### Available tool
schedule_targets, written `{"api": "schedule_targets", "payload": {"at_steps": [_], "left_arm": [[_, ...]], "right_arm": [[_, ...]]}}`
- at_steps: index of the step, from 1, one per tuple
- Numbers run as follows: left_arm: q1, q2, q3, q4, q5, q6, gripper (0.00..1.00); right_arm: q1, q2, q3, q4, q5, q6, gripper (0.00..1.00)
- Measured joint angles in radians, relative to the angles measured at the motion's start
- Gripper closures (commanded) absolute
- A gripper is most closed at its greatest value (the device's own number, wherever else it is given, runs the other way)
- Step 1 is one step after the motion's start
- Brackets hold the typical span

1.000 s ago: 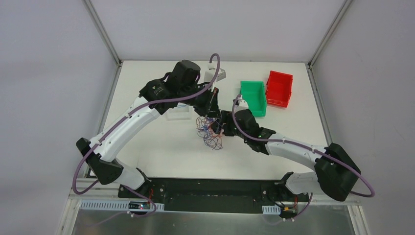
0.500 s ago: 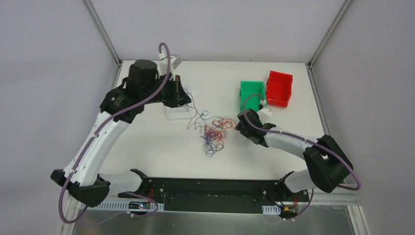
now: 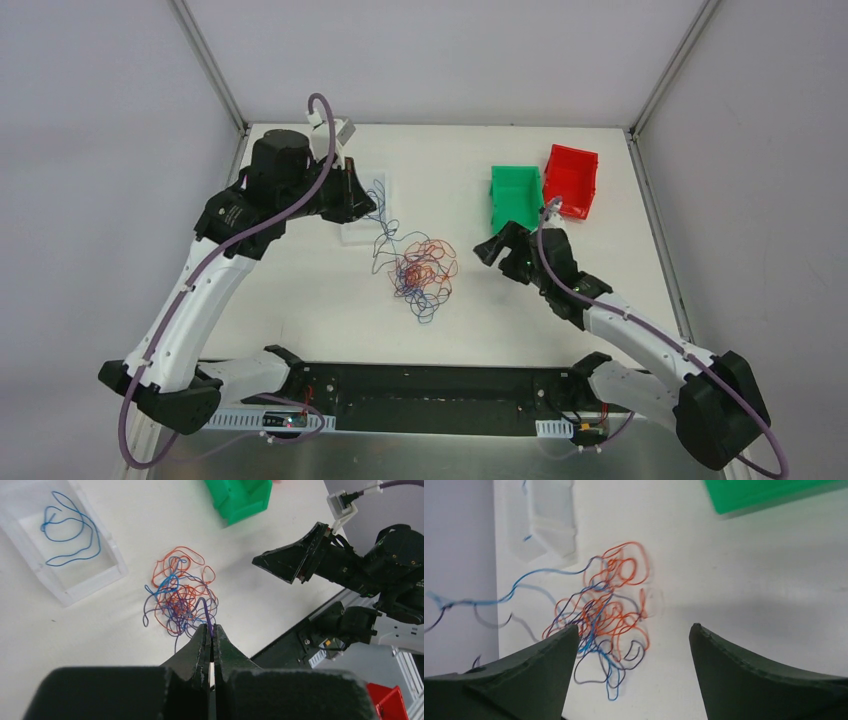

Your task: Untangle the cables

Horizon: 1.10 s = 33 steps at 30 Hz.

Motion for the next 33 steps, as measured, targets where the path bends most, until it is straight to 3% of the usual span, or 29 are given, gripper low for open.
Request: {"api": "schedule_targets", "payload": {"at_steps": [4, 11, 19, 25, 28, 33], "left_arm": [[0.0, 0.027, 0.0, -0.003, 0.064, 0.012, 1.0], [0.0, 0.0, 0.028, -0.011, 0.148, 0.028, 1.0], [0.0, -0.003, 0.099, -0.03, 0.242, 0.048, 1.0], [0.0, -0.002, 0.134, -0.042, 0.246, 0.06, 1.0], [0.0, 0.005, 0.154, -0.045, 0.246, 0.068, 1.0], [0.0, 0.019, 0.18, -0.044, 0.246, 0.071, 1.0]], "right_arm": [[0.068, 0.053, 0.062, 0.066, -0.14, -0.119, 0.13], [0.215, 0.286, 0.296, 0.129, -0.21, -0.297, 0.12], [0.253, 0.578, 0.495, 0.175, -0.269, -0.462, 0.13], [0.281, 0.653, 0.535, 0.23, -0.329, -0.52, 0.17], [0.286, 0.685, 0.54, 0.281, -0.356, -0.515, 0.27], [0.291, 0.746, 0.556, 0.345, -0.348, -0.47, 0.93]]}}
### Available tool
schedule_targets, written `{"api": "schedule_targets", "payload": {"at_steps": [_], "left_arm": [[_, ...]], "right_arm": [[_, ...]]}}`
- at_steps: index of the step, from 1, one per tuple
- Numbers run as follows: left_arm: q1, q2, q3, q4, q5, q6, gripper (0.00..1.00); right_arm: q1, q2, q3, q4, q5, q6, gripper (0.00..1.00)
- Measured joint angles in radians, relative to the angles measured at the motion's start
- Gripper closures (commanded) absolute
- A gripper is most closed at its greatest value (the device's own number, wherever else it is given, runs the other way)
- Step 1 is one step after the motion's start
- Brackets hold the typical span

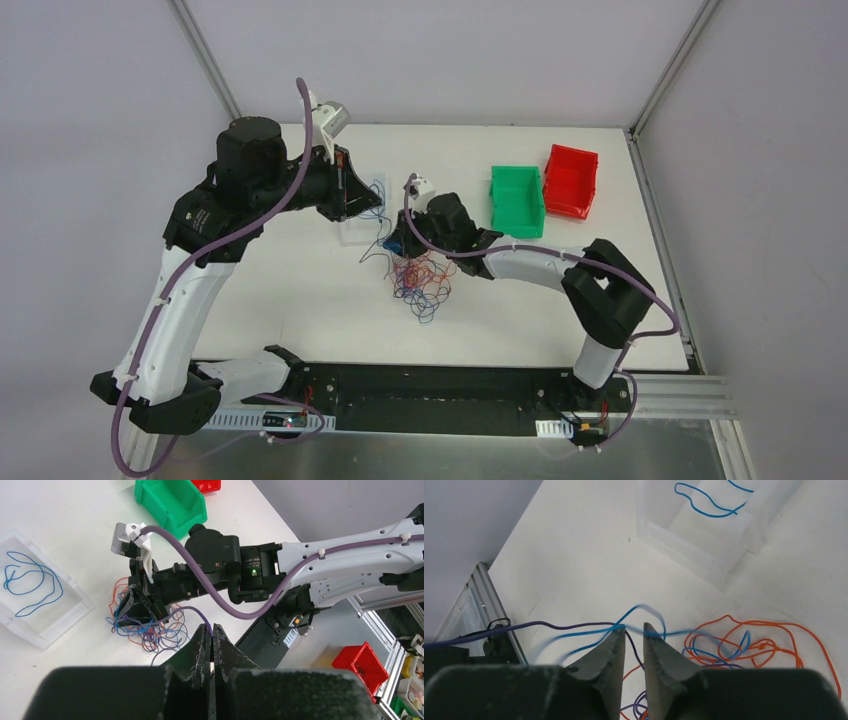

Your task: Untangle the cables

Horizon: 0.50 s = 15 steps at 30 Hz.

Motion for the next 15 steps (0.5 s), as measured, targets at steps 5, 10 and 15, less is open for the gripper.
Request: {"api": "schedule_targets", "payload": {"at_steps": [5, 10, 15], "left_arm": [[0.0, -0.01, 0.001, -0.001, -0.058, 0.001, 1.0], [0.0, -0.072, -0.034, -0.009, -0.228, 0.003, 1.0], [0.0, -0.131, -0.091, -0.036, -0.394, 0.005, 1.0]], "right_arm": [[0.009, 0.0, -0.011, 0.025, 0.169, 0.087, 1.0], [0.006, -0.122, -0.153, -0.013, 0.408, 0.261, 1.0], [-0.019, -0.355, -0.294, -0.139, 0.588, 0.47, 1.0]]}}
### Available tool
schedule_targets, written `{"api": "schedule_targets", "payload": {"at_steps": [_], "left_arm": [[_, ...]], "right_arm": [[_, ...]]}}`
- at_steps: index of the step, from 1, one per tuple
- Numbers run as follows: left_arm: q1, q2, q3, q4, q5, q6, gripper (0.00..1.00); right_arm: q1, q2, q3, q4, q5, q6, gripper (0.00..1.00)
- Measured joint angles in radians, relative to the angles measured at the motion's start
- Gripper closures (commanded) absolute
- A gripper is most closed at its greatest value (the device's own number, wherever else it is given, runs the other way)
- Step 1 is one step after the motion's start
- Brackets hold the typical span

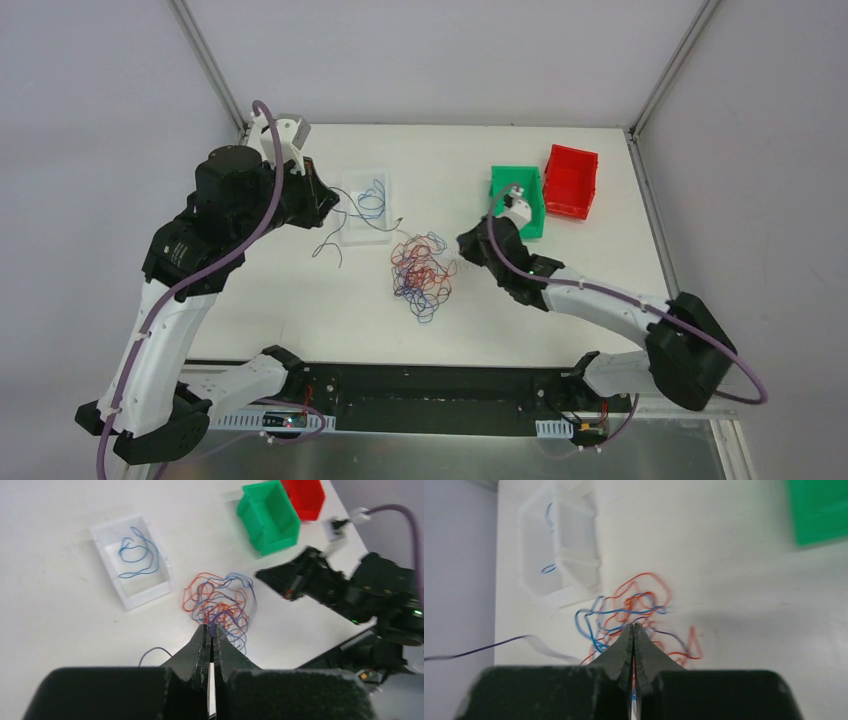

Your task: Untangle the cables

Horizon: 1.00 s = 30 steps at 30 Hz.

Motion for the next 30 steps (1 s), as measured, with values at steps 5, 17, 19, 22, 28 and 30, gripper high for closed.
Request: {"api": "schedule_targets", "payload": {"at_steps": [5, 17, 19, 22, 28, 30], "left_arm": [[0.0, -0.037, -0.022, 0.006, -0.157, 0.0, 1.0], [0.0, -0.069, -0.036, 0.008, -0.212, -0.002, 1.0], [0.0, -0.063, -0.037, 0.014, -0.2, -0.002, 1.0], [0.0, -0.061, -0.037, 0.021, -0.182, -0.002, 1.0], [0.0, -0.073, -0.037, 0.026, -0.177, -0.002, 1.0], [0.0, -0.079, -0.037, 0.026, -0.178, -0.002, 1.0]], "right_arm": [[-0.144, -0.23, -0.138, -0.269, 0.128, 0.133, 1.0], [-0.286, -0.581, -0.221, -0.392, -0.076, -0.015, 0.24], [-0.278, -0.529, -0.22, -0.339, -0.183, -0.056, 0.23], [-0.219, -0.421, -0.2, -0.289, -0.289, -0.127, 0.23], [-0.048, -0.188, -0.028, -0.213, -0.402, -0.266, 0.28], [-0.02, -0.109, 0.042, -0.175, -0.43, -0.304, 0.29]]}}
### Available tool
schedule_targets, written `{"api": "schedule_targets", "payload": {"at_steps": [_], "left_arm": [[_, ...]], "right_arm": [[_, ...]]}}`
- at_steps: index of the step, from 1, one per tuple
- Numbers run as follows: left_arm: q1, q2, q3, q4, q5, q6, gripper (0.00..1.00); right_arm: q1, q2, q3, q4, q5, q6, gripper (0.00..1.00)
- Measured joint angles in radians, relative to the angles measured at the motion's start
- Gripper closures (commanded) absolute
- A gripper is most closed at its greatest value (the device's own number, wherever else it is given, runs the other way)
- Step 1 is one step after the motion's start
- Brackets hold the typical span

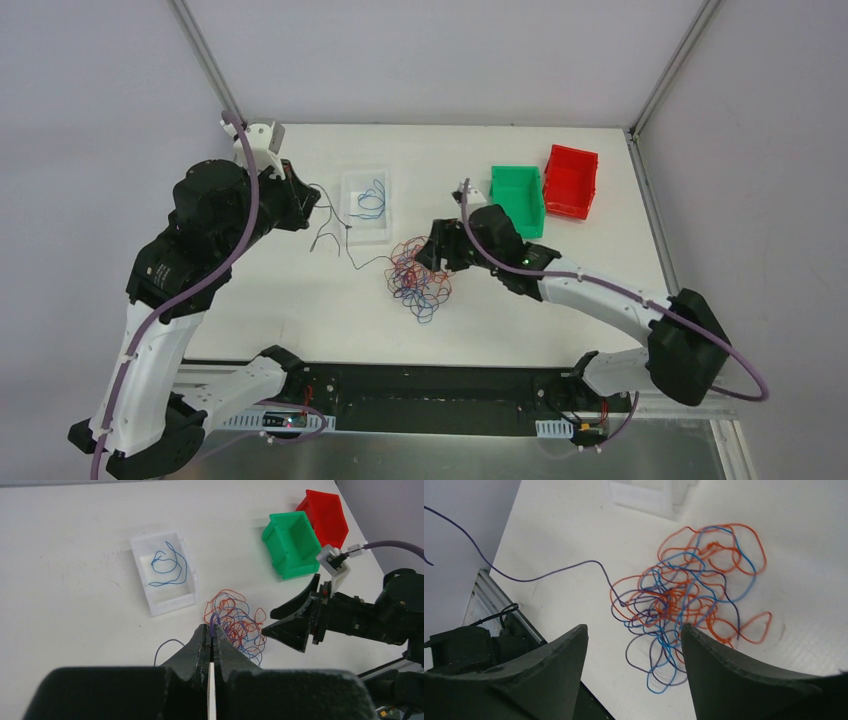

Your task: Untangle the cables

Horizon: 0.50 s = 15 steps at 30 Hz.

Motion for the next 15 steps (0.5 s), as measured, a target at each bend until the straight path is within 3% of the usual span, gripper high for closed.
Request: {"api": "schedule_targets", "payload": {"at_steps": [8, 15], "left_arm": [[0.0, -0.031, 0.025, 0.0, -0.003, 0.001, 1.0], [0.0, -0.056, 0.05, 0.004, -0.003, 0.001, 1.0]], "right_arm": [[0.058, 0.3, 0.269, 0.026, -0.132, -0.168, 0.34], [0.092, 0.433, 0.364, 0.026, -0.2, -0.226, 0.43]]}}
